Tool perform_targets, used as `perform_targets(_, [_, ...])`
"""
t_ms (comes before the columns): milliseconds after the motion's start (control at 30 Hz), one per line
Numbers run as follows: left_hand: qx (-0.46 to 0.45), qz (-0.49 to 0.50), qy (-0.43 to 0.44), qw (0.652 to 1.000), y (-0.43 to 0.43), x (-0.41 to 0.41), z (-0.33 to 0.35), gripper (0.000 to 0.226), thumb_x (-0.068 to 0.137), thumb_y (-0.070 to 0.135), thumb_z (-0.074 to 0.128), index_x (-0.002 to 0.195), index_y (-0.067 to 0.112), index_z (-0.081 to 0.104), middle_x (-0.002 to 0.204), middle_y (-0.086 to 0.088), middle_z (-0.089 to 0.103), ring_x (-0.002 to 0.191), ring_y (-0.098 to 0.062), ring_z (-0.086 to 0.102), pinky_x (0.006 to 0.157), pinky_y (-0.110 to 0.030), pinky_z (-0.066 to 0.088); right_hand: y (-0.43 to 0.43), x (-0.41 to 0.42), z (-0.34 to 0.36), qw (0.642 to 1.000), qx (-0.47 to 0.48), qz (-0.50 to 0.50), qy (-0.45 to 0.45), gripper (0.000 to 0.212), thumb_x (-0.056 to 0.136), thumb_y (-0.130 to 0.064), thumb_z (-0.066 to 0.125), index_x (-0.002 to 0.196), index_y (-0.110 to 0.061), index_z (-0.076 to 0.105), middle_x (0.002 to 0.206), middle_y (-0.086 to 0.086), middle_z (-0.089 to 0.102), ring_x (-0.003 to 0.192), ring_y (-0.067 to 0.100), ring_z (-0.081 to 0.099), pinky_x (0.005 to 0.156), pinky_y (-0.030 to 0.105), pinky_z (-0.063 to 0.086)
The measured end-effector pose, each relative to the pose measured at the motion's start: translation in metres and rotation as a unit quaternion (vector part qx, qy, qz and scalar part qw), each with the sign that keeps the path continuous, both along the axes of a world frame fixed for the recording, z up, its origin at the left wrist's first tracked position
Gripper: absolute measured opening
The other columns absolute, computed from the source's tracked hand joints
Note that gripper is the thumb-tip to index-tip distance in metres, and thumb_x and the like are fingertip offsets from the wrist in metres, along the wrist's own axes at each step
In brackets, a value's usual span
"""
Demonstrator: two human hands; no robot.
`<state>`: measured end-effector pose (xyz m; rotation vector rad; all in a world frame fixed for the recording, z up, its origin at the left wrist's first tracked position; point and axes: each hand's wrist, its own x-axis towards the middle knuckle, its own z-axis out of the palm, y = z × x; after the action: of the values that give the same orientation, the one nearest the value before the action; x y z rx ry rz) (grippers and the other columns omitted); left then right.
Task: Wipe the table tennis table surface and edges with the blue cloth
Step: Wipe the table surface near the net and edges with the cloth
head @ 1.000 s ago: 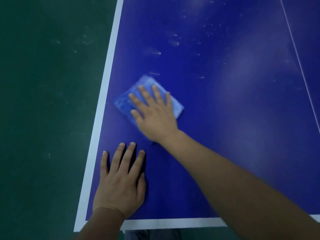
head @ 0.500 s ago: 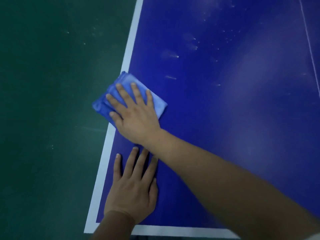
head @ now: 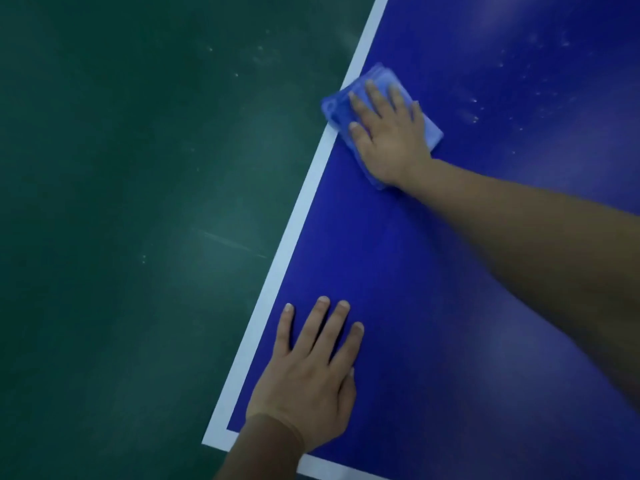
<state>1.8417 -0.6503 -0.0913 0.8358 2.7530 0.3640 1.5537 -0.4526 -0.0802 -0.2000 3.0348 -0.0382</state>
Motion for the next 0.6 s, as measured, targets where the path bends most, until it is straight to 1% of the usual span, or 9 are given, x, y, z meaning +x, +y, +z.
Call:
perform_targets(67, [-0.001,0.001,-0.004,1.000,-0.001,-0.001,0.000,0.057,0.094,0.043,0.043,0.146,0.021,0.051,0.158,-0.008,0.040,0.148,-0.033,0.033,0.114,-0.062,0.017,-0.020,0.009,-0.005,0.999,-0.012,-0.047,0.010,0.055,0.106,-0.047,0.022,0.159,-0.033,0.018,0.169,-0.001,0.011,0.155,0.030,0.004,0.122,0.059,0.006])
perform_targets(133, [-0.001,-0.001,-0.005,1.000,0.000,0.000,-0.001,0.057,0.093,0.042,0.043,0.146,0.021,0.052,0.158,-0.009,0.040,0.148,-0.033,0.033,0.114,-0.062,0.017,-0.045,0.062,-0.011,0.997,-0.020,0.070,0.034,0.055,0.104,-0.047,0.024,0.157,-0.034,0.025,0.167,0.001,0.019,0.154,0.033,0.011,0.121,0.059,0.008])
perform_targets(200, [0.000,0.000,-0.010,1.000,0.000,0.000,0.000,0.058,0.091,0.042,0.045,0.144,0.020,0.054,0.157,-0.009,0.042,0.147,-0.033,0.034,0.114,-0.062,0.017,-0.049,0.126,-0.020,0.972,-0.044,0.229,0.031,0.052,0.104,-0.047,0.027,0.155,-0.035,0.028,0.164,0.000,0.026,0.154,0.032,0.016,0.122,0.057,0.009])
perform_targets(267, [-0.001,0.000,-0.007,1.000,0.001,0.000,0.000,0.058,0.091,0.042,0.045,0.144,0.020,0.054,0.156,-0.009,0.043,0.147,-0.033,0.035,0.114,-0.062,0.017,-0.023,0.140,-0.015,0.950,-0.032,0.311,-0.003,0.050,0.105,-0.046,0.030,0.153,-0.034,0.032,0.163,0.000,0.030,0.153,0.031,0.018,0.122,0.056,0.010])
perform_targets(333, [0.004,-0.002,-0.007,1.000,0.000,0.000,-0.001,0.058,0.092,0.042,0.044,0.145,0.020,0.052,0.157,-0.009,0.042,0.147,-0.033,0.035,0.114,-0.062,0.017,0.015,0.116,-0.012,0.967,-0.005,0.255,0.022,0.051,0.103,-0.044,0.029,0.151,-0.028,0.039,0.160,0.005,0.035,0.150,0.036,0.025,0.119,0.061,0.018])
perform_targets(433, [0.003,-0.002,-0.006,1.000,-0.001,-0.001,-0.001,0.058,0.093,0.043,0.043,0.146,0.021,0.051,0.157,-0.009,0.041,0.148,-0.033,0.034,0.114,-0.063,0.017,0.062,0.067,-0.002,0.998,-0.004,-0.054,0.021,0.058,0.103,-0.047,0.021,0.158,-0.028,0.027,0.167,0.003,0.019,0.154,0.033,0.012,0.119,0.062,0.015])
perform_targets(500, [0.002,-0.002,-0.007,1.000,-0.001,-0.001,-0.002,0.058,0.093,0.043,0.043,0.146,0.021,0.051,0.158,-0.009,0.041,0.148,-0.032,0.033,0.115,-0.063,0.015,0.045,0.053,0.000,0.970,-0.031,-0.239,0.023,0.056,0.105,-0.046,0.024,0.159,-0.033,0.018,0.169,-0.003,0.009,0.155,0.030,0.004,0.121,0.060,0.006])
perform_targets(533, [0.001,-0.002,-0.007,1.000,-0.001,-0.001,-0.002,0.058,0.093,0.043,0.042,0.146,0.020,0.051,0.158,-0.009,0.041,0.148,-0.032,0.032,0.116,-0.062,0.015,0.022,0.055,-0.003,0.968,-0.025,-0.250,0.022,0.056,0.106,-0.046,0.025,0.159,-0.034,0.016,0.169,-0.003,0.007,0.155,0.031,0.003,0.121,0.060,0.005])
perform_targets(600, [-0.002,0.000,-0.004,1.000,-0.001,-0.002,-0.001,0.058,0.093,0.043,0.042,0.146,0.020,0.051,0.157,-0.009,0.041,0.149,-0.032,0.032,0.117,-0.062,0.014,-0.033,0.072,-0.013,0.995,-0.021,-0.091,0.027,0.055,0.104,-0.047,0.025,0.158,-0.036,0.021,0.168,-0.001,0.013,0.154,0.033,0.008,0.120,0.061,0.008])
